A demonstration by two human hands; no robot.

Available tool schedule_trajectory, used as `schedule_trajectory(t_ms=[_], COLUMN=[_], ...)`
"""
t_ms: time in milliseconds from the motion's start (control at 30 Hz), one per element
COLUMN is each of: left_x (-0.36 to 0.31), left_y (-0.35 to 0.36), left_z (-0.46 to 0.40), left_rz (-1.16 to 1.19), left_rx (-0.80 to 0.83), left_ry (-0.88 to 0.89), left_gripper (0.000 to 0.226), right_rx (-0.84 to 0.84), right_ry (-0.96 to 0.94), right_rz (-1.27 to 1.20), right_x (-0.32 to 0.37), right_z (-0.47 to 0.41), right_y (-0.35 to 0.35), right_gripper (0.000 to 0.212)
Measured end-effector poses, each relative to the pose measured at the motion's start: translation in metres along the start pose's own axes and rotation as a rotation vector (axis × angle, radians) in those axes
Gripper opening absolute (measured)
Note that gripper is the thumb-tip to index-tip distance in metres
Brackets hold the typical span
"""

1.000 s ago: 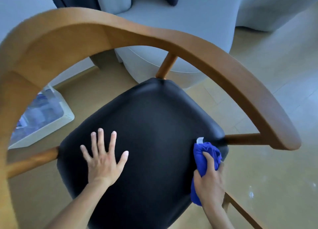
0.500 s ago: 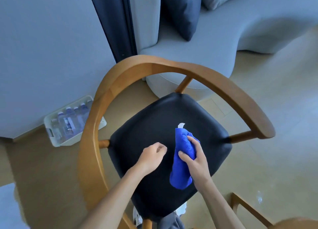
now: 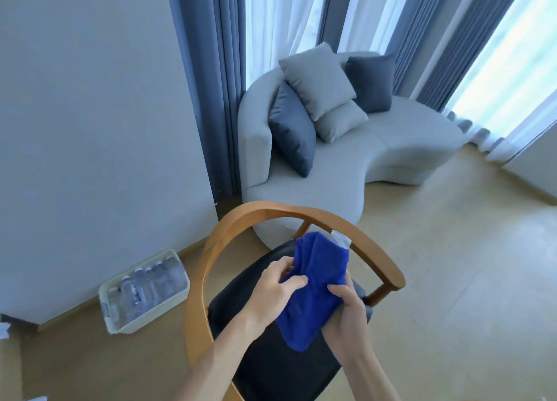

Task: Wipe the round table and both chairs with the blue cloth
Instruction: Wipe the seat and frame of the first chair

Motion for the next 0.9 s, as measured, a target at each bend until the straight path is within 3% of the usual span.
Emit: schedule_trajectory(t_ms=[167, 267, 533, 667, 800, 900], left_x=[-0.059, -0.083, -0.105, -0.102, -0.106, -0.121], left_y=[0.018, 0.041, 0.075, 0.082, 0.064, 0.032], left_z=[0.03, 0.048, 0.082, 0.096, 0.104, 0.108], left_rz=[0.039, -0.026, 0.083, 0.11, 0.187, 0.155], left_rx=[0.035, 0.112, 0.083, 0.127, 0.13, 0.018], left_ry=[0.092, 0.169, 0.287, 0.289, 0.266, 0.298], left_gripper=[0.031, 0.034, 0.032, 0.038, 0.038, 0.025], right_rx=[0.026, 0.034, 0.034, 0.142, 0.08, -0.023], right_ry=[0.091, 0.111, -0.127, -0.201, -0.261, -0.293], right_rz=[-0.154, -0.131, 0.103, 0.197, 0.23, 0.176], right_x=[0.033, 0.05, 0.106, 0.126, 0.154, 0.177], right_z=[0.038, 0.054, 0.086, 0.106, 0.123, 0.128], right_y=[0.019, 0.017, -0.025, -0.035, -0.044, -0.061], right_gripper=[0.022, 0.029, 0.029, 0.047, 0.019, 0.023])
Point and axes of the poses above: each hand's wrist, its own z-axis away from the middle knuckle, its own y-axis out of the palm, x = y × z, the point moved 7 cm from there along -z, towards the middle knuckle, and after that the axes turned 12 degrees about z, right-handed, at the moved point
